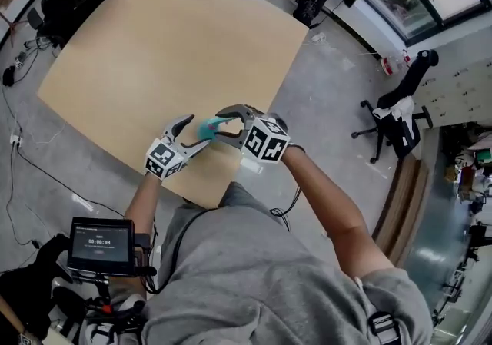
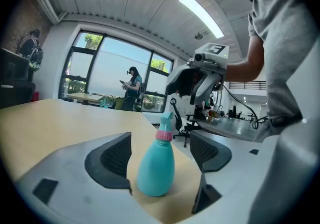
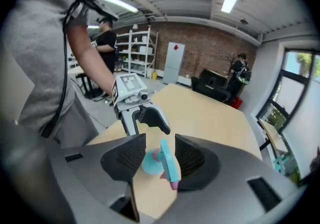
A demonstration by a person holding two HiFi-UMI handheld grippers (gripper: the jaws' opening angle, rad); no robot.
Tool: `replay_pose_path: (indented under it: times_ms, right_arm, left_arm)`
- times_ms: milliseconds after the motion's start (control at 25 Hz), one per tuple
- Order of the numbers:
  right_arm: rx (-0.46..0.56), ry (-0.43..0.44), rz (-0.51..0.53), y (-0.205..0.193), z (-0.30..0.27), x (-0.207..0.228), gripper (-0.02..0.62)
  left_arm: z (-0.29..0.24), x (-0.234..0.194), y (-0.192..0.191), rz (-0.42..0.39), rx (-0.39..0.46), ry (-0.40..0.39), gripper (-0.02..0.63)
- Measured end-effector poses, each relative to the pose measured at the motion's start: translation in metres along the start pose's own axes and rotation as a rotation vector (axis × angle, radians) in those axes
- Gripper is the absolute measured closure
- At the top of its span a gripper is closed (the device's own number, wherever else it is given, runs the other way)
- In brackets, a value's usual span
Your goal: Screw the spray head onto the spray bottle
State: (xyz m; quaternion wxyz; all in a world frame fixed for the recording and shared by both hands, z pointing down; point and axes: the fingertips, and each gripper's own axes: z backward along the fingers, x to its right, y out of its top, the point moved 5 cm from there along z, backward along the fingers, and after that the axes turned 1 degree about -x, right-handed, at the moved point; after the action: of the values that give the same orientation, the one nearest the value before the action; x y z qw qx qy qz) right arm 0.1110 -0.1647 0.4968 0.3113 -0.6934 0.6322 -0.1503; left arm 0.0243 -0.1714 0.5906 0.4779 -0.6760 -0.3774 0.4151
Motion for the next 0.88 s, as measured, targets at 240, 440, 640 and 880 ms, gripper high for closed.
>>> replay_pose_path:
  times_ms: [240, 440, 640, 880]
  right_arm:
    - [-0.178, 0.163, 0.220, -0.022, -0.041, -0.007, 0.431]
    - [-0.188, 0.272, 0.189, -0.018, -0.048, -0.022, 0.444]
    - [-0.235, 0.281, 0.347, -0.009, -0.036, -0.040, 0.468]
    - [-0.428, 0.422, 1.178, -0.007, -0.031, -0.054, 0.468]
  left_arm:
    - [-0.032, 0.009, -0.032, -0.084, -0.102, -0.059, 0.176]
    - [-0.046, 0.027, -0.047, -0.128, -0.165, -0.105, 0.178]
    - [-0.050, 0.038, -0.049, -0.132, -0.148, -0.084, 0.233]
    - [-0.062, 0.044, -0.041, -0.128, -0.155, -0.108, 0.235]
